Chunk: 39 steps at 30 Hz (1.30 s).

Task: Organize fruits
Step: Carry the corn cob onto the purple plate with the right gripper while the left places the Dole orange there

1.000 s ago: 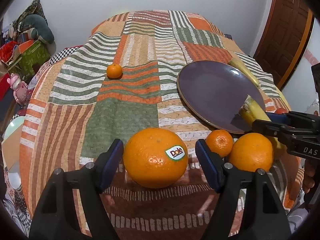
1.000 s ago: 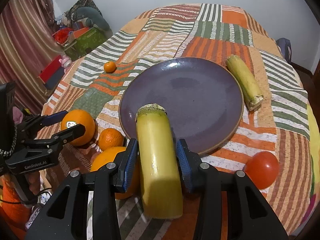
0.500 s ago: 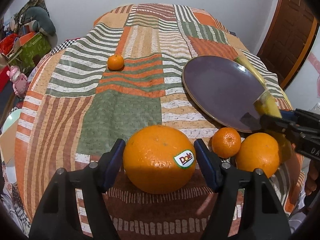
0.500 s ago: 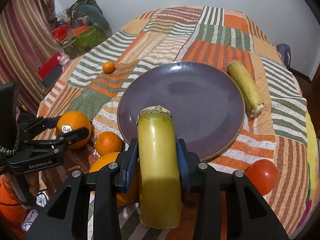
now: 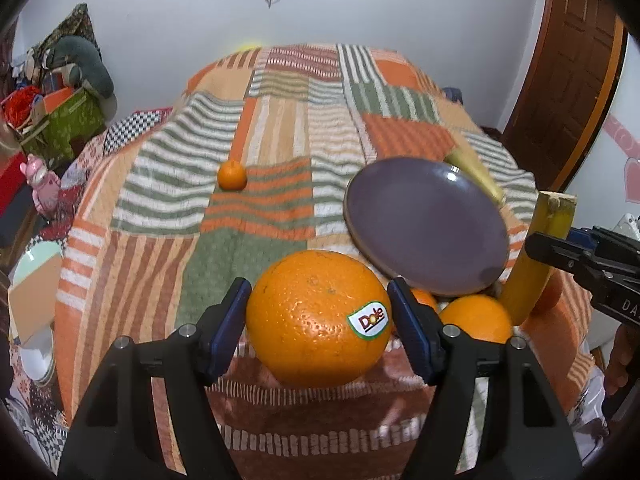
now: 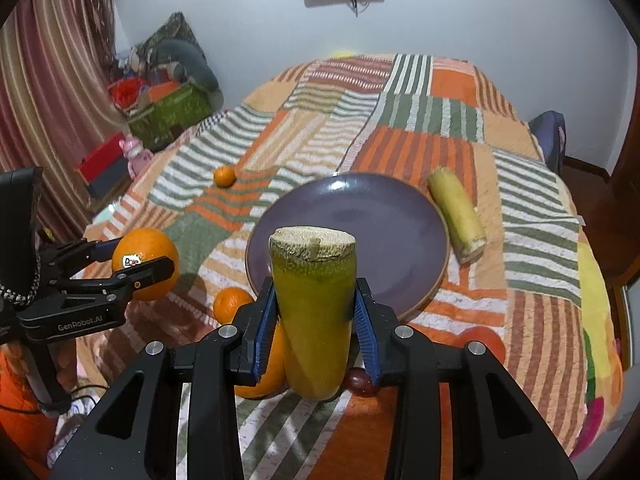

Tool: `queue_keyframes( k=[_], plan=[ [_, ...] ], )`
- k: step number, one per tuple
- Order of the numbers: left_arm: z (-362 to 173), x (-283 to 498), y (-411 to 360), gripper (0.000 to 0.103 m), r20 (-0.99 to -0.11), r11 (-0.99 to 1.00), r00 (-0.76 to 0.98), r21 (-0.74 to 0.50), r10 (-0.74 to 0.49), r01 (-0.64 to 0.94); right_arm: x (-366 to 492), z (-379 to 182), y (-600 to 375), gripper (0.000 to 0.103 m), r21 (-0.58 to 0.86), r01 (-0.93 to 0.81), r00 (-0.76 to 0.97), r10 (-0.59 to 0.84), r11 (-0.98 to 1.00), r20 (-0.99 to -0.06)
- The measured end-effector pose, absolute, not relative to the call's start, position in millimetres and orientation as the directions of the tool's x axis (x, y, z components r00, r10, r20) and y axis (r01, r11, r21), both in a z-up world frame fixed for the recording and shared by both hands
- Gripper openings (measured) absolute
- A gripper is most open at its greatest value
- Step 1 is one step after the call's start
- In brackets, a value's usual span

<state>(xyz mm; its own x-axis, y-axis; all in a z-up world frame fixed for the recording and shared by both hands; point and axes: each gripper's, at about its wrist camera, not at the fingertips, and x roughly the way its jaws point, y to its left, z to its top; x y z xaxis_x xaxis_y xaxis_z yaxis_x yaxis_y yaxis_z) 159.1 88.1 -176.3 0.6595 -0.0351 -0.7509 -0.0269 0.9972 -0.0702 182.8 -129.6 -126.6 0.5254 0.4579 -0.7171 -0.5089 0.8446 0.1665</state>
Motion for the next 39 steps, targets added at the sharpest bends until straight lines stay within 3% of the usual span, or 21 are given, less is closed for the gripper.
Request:
queue_keyframes(
  k=[14, 23, 39],
  plan=[
    [-144, 185, 66, 0.07, -0.69, 0.998, 0.721, -0.066, -0.062, 0.022, 196, -108, -122, 0.034, 0.146, -0.521, 0.585, 0.476, 0.841, -0.656],
    [-166, 229, 59, 0.069, -0.738, 0.992, 0.663, -0.09, -0.125, 0.087, 224, -129, -109, 0.034, 0.128, -0.521, 0.552, 0.447, 0.844, -0.704],
    [-202, 279, 55, 0.069, -0.795, 0.992, 0.595, -0.069, -0.12, 0.108, 271, -153, -96, 0.034, 0.138, -0.5, 0.508, 0.418, 0.855, -0.753]
  ],
)
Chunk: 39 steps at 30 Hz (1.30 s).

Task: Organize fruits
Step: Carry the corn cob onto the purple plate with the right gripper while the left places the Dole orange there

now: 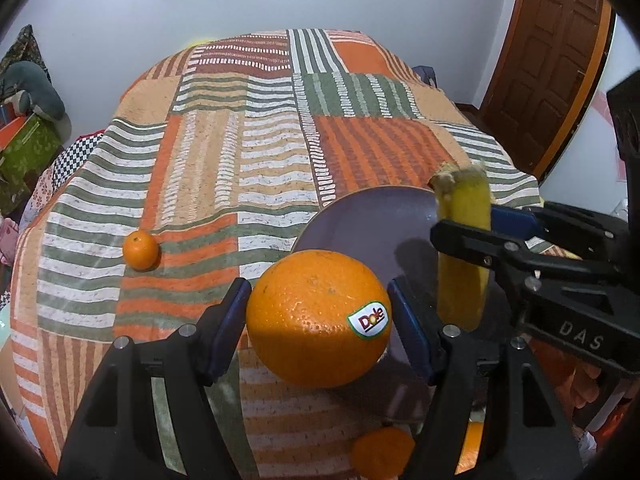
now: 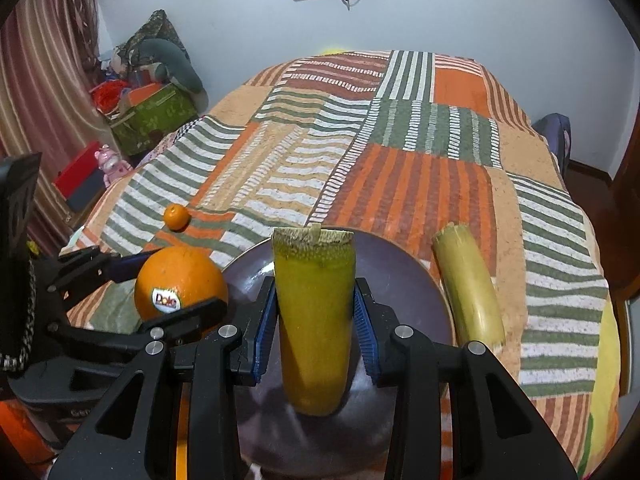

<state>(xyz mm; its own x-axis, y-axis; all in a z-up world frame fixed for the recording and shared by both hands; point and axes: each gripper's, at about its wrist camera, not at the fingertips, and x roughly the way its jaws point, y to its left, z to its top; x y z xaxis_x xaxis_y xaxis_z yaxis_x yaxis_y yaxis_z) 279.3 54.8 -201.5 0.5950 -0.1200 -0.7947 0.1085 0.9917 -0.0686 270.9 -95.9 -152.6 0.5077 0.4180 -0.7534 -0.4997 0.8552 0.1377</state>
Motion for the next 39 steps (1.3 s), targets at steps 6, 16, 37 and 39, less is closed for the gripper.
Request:
queue_keyframes(
  k=[6, 16, 37, 39],
  plan=[
    [-211, 286, 53, 0.07, -0.803, 0.992, 0.585, -0.057, -0.114, 0.116, 287, -159, -90, 0.034, 0.123, -0.502, 0.494, 0.401, 0.856, -0.771],
    [-210, 290, 47, 0.07, -0.786, 0.99, 0.608, -0.033, -0.111, 0.138, 296, -171, -86, 0.034, 0.128, -0.5, 0.436, 0.376, 0.857, -0.818],
    [-157, 237, 65, 0.071, -0.719, 0.997, 0.693, 0.002, -0.048, 0.072, 237, -105, -105, 0.056, 0.089, -0.503, 0.579, 0.411, 0.86, -0.705],
    [-149, 227, 66, 0.072, -0.71, 0.998, 0.703, 0.009, -0.04, 0.065, 227, -100, -107, 0.059, 0.082, -0.503, 0.592, 0.412, 0.86, -0.693]
  ],
)
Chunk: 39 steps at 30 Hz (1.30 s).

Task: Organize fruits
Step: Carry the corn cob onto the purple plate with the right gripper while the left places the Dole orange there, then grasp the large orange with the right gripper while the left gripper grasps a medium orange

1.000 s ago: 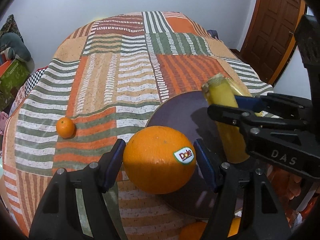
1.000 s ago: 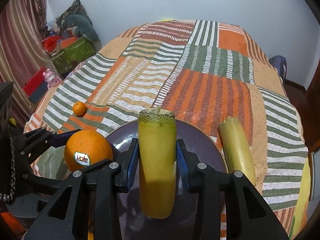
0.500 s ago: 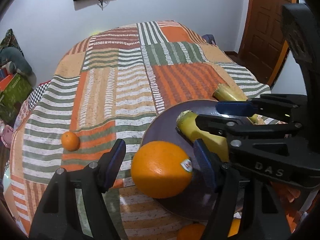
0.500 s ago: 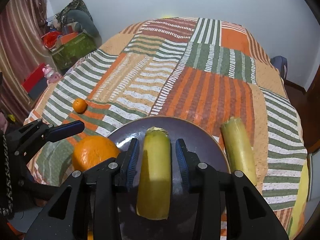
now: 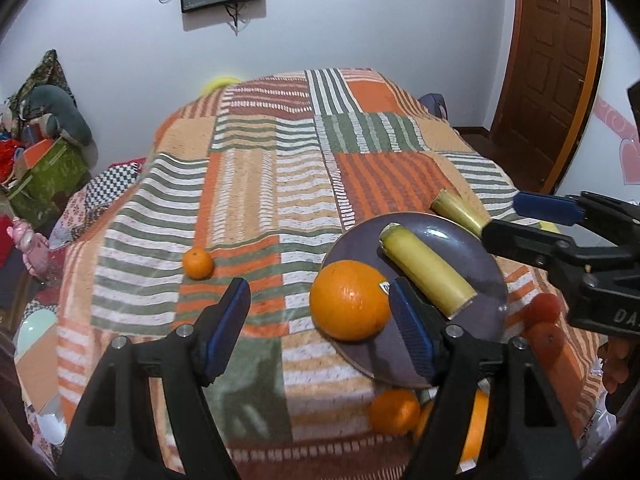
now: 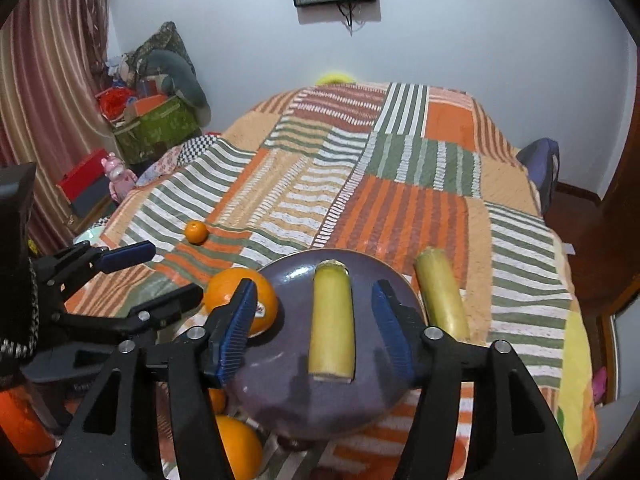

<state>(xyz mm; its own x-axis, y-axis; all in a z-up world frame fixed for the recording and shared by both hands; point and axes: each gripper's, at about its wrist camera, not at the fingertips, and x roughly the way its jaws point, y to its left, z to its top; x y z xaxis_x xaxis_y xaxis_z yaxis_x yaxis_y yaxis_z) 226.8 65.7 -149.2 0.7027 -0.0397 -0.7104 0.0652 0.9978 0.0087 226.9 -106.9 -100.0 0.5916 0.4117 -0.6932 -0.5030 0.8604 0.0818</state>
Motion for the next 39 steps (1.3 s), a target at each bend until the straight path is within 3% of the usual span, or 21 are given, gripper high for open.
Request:
queue_keyframes(
  k=[7, 13, 25, 35, 36, 37, 39],
  plan=[
    [-127, 185, 64, 0.081, -0.674, 0.998, 0.739, 0.03, -0.019, 0.053, 193, -95, -116, 0.071, 0.087, -0.511, 0.598, 0.427, 0.855, -0.678],
    [-125, 155, 66, 0.086, -0.67, 0.999, 0.742, 0.027, -0.013, 0.042, 174, -112, -117, 0.072, 0.102, -0.525, 0.555, 0.431, 0.845, -0.712],
    [-155, 126, 79, 0.09, -0.738, 1.0, 0.675, 0.0, -0.019, 0.028, 153, -173, -97, 0.072, 0.121, -0.559, 0.41, 0.401, 0.82, -0.819],
    [-179, 124, 85, 0.09, -0.781, 0.999, 0.623, -0.036, -0.037, 0.014, 158, -200, -79, 0.072, 0.133, -0.575, 0.35, 0.389, 0.807, -0.852],
    [-180, 124, 84, 0.09, -0.784, 0.999, 0.619, -0.037, -0.038, 0.014, 159, -199, -80, 0.07, 0.135, -0.578, 0.352, 0.395, 0.805, -0.849],
    [-182, 125, 84, 0.09, -0.786, 0.999, 0.617, -0.037, -0.036, 0.012, 159, -198, -81, 0.062, 0.148, -0.583, 0.348, 0.411, 0.798, -0.843],
    [-185, 128, 82, 0.09, -0.793, 0.999, 0.608, -0.043, -0.042, 0.013, 159, -197, -84, 0.062, 0.166, -0.58, 0.341, 0.423, 0.798, -0.839]
  ],
)
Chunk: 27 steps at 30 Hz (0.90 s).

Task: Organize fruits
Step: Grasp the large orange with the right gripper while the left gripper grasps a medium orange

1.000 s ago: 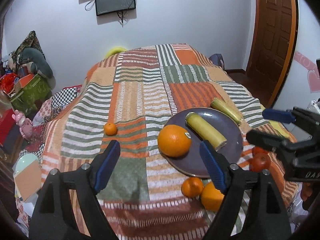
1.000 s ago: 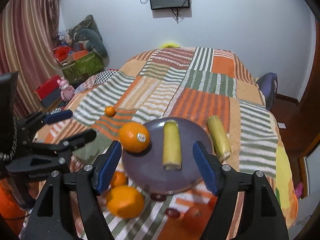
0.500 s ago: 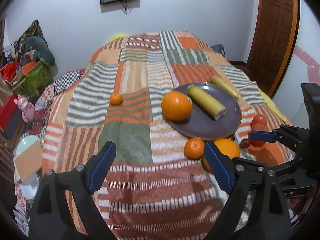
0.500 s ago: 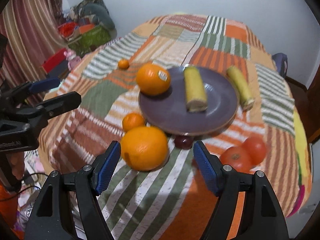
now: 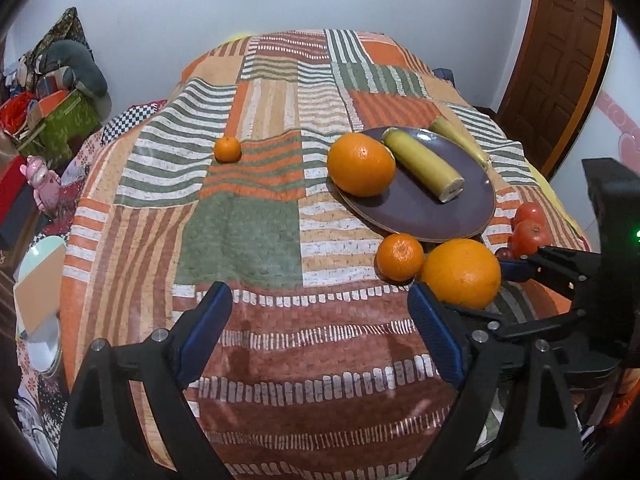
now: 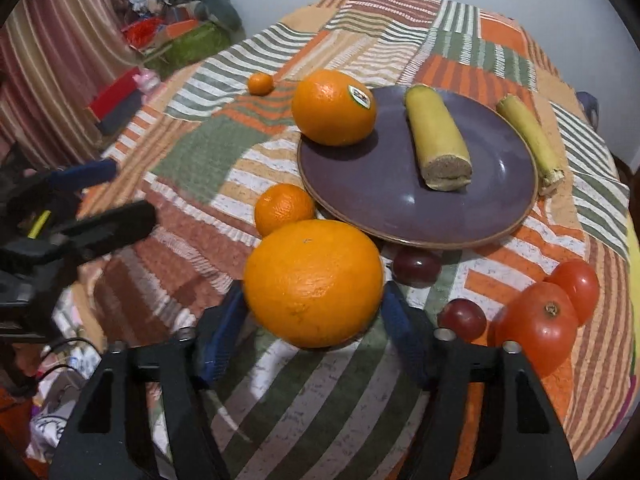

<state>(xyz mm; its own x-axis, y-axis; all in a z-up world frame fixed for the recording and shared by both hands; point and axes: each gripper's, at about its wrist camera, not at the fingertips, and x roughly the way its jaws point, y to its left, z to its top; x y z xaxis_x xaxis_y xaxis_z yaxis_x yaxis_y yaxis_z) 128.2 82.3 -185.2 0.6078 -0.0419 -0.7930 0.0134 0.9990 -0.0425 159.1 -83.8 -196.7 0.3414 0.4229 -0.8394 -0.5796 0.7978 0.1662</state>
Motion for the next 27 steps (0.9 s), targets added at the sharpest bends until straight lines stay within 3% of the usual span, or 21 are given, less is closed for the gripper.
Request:
queue_keyframes(
  k=[12, 27],
  plan=[
    [-198, 155, 57, 0.09, -0.815, 0.996, 0.575, -0.032, -0.076, 0.085, 165, -165, -122, 0.062, 0.182, -0.499, 0.448, 0.433, 0.847, -0.782],
    [-223, 188, 29, 0.054, -0.845, 0.986, 0.521, -0.038, -0.117, 0.16, 176, -151, -174, 0.062, 0.157, -0.397, 0.541, 0.369, 0.904, -0.756]
  ],
)
